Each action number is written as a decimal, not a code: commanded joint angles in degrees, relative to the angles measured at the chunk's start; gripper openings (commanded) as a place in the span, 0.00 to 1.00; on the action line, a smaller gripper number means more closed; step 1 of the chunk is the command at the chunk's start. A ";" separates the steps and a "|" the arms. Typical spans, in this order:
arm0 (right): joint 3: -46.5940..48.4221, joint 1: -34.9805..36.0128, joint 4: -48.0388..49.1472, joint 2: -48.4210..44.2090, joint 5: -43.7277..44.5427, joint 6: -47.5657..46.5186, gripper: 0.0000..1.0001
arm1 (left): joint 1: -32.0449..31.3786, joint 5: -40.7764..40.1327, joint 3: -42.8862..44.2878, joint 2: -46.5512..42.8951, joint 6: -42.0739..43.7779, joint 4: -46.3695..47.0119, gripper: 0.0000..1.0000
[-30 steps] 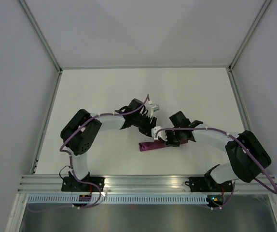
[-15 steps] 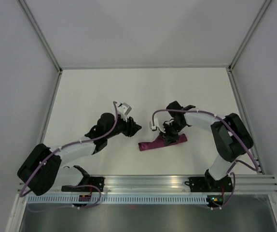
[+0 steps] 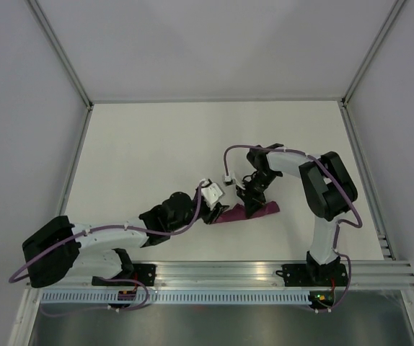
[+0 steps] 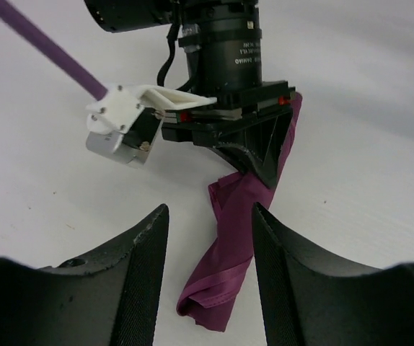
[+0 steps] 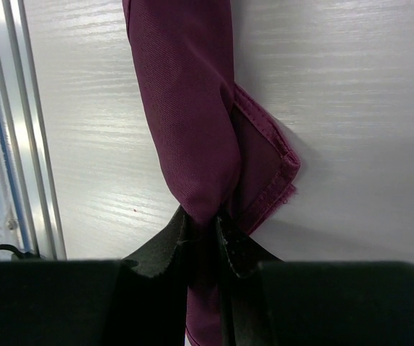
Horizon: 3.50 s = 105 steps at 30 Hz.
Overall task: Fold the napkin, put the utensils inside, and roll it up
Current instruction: Roll the napkin with the utensil
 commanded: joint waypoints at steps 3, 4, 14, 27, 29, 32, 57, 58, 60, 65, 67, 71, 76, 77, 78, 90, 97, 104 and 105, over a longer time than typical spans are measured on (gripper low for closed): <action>0.89 0.30 -1.71 7.18 3.18 -3.67 0.03 | -5.71 -6.50 4.69 7.50 12.65 -1.61 0.58; 1.07 0.30 -1.97 7.62 3.18 -3.67 0.03 | -6.16 -6.33 6.09 8.90 14.40 -1.87 0.59; 0.98 -0.23 -1.54 9.56 3.44 -3.84 0.03 | -10.30 -2.64 11.73 24.29 21.71 -0.38 0.62; 1.07 -0.93 -1.80 10.27 3.97 -3.67 0.03 | -11.88 -3.35 15.77 31.86 24.61 -2.31 0.61; 1.33 -1.02 -1.98 10.61 4.06 -3.84 0.03 | -11.88 -2.82 15.86 33.17 24.70 -2.57 0.60; 1.60 -1.19 -2.42 10.79 4.06 -4.02 0.03 | -11.79 -2.47 15.86 34.49 24.52 -3.10 0.58; 12.05 -4.88 -4.97 6.22 2.39 2.57 0.60 | -6.96 5.10 17.80 37.48 4.84 -7.85 0.05; 12.41 -5.32 -4.44 5.61 2.30 4.58 0.60 | -6.78 4.92 17.62 37.66 4.05 -7.15 0.05; 12.85 -6.55 -2.25 4.56 1.86 6.87 0.61 | -6.70 4.22 17.36 38.27 1.51 -6.80 0.05; 12.41 -8.31 5.21 0.07 4.32 15.82 0.64 | -6.26 3.07 17.53 40.55 -5.69 -5.30 0.05; 12.41 -8.92 6.89 -1.33 5.55 18.12 0.64 | -6.08 1.14 18.23 41.70 -8.94 -5.74 0.05; 12.41 -10.42 10.85 -3.70 7.48 23.48 0.64 | -5.20 0.79 18.94 43.11 -14.65 -5.21 0.05; 11.45 -12.96 11.65 -7.21 10.99 27.88 0.64 | -4.32 -0.18 21.83 45.65 -20.90 -6.70 0.07; 10.83 -13.32 11.91 -7.83 11.61 28.58 0.63 | -4.15 -0.44 22.53 46.00 -21.79 -7.14 0.07; 10.48 -13.67 12.08 -9.15 12.31 29.98 0.63 | -4.06 -0.62 23.24 46.53 -22.66 -7.58 0.07; 5.30 -20.09 7.25 -16.62 18.98 36.94 0.64 | -3.88 -5.71 38.96 54.79 -33.04 -18.13 0.08; 2.83 -21.58 4.88 -17.25 20.67 40.36 0.64 | -3.88 -8.35 46.00 57.96 -37.69 -23.66 0.09; 2.66 -22.20 4.26 -15.49 20.59 44.67 0.65 | -3.80 -10.64 50.75 60.24 -41.04 -27.36 0.09; 2.57 -22.29 4.26 -15.31 20.41 45.20 0.65 | -3.88 -10.73 51.54 60.42 -41.48 -27.62 0.10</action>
